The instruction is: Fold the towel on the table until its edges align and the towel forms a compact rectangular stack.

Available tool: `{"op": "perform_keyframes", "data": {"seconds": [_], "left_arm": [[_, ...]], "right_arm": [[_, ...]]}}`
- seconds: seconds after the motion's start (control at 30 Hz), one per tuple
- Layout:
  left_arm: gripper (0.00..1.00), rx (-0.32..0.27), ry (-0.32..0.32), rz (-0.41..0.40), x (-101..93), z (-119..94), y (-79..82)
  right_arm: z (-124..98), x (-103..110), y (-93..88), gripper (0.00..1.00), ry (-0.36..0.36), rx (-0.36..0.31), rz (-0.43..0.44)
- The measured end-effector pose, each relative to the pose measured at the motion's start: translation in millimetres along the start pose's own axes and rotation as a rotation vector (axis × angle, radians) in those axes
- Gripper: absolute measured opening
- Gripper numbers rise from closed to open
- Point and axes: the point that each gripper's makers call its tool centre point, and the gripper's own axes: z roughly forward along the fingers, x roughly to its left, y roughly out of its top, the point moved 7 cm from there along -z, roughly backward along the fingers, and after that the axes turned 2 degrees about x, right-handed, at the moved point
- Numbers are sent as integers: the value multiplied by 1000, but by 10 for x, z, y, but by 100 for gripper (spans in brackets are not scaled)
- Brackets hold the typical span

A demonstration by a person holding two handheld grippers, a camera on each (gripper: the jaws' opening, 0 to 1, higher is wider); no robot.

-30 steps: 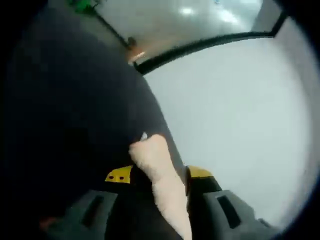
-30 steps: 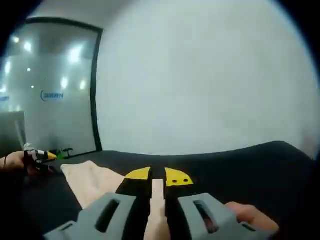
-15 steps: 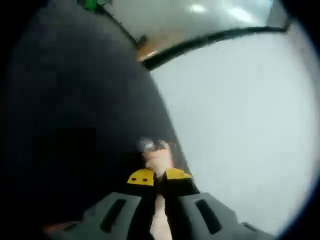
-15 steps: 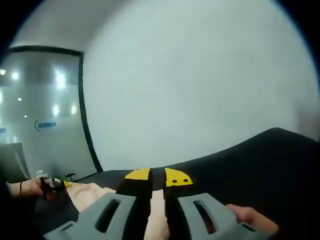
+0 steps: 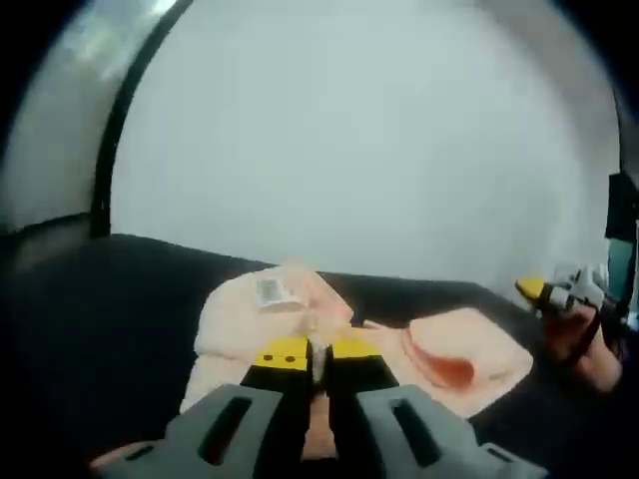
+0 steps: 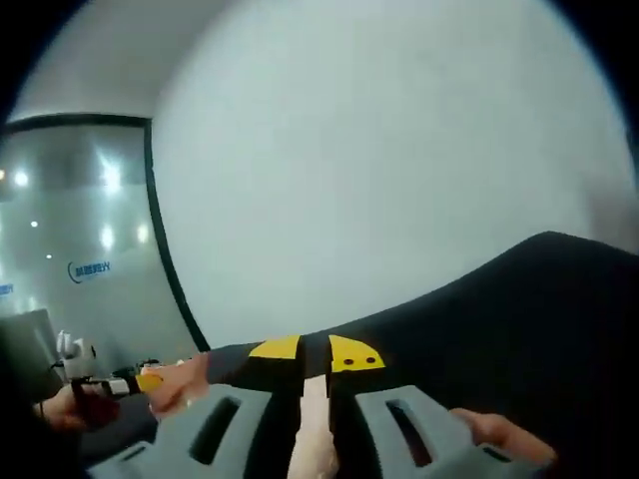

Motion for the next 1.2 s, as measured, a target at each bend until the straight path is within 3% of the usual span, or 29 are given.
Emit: {"op": "perform_keyframes", "data": {"seconds": [0.17, 0.27, 0.37, 0.53, 0.63, 0.67, 0.73, 0.77, 0.87, 0.93, 0.97, 1.03, 1.07, 1.1, 1.13, 1.2], "left_arm": [[9, 52, 2, 147, -164, 76, -159], [9, 38, -44, 171, -317, 81, -201], [9, 50, -53, 278, -463, 77, -229], [9, 37, -76, 351, -667, 39, -287], [9, 15, -151, 341, -806, 63, -301], [10, 35, -165, 349, -834, 92, -347], [20, 170, -205, 435, -821, 157, -535], [24, 211, -204, 415, -788, 160, -565], [25, 65, -293, 211, -858, -53, -176], [24, -8, -239, 260, -763, -132, 125], [22, -12, -188, 316, -702, -149, 226], [23, 40, -78, 459, -467, 2, 283], [22, 62, -13, 504, -303, 90, 250], [22, 105, 35, 483, -131, 181, 172], [22, 154, 32, 418, -8, 246, 24], [29, 247, -70, 357, 36, 431, -243]], "right_arm": [[5, 9, 5, 6, 7, -1, 4], [3, 15, 11, 6, 11, -4, 10], [15, 20, 8, 6, 18, -2, 14], [-4, 40, 2, 6, 23, -3, 17], [1, 51, 14, 6, 27, -6, 21], [5, 55, 17, 6, 29, -7, 19], [19, 64, -2, 6, 32, 0, 11], [20, 65, -12, 6, 34, 4, 10], [21, 66, -18, 6, 38, 12, 3], [22, 72, 3, 6, 39, 2, 2], [40, 73, 11, 6, 40, -3, 1], [61, 77, -3, 6, 41, -1, -4], [58, 80, -22, 6, 43, 8, -4], [66, 88, -35, 6, 45, 15, -3], [70, 93, -40, 6, 46, 19, -5], [46, 93, -33, 6, 47, 22, -7]]}}
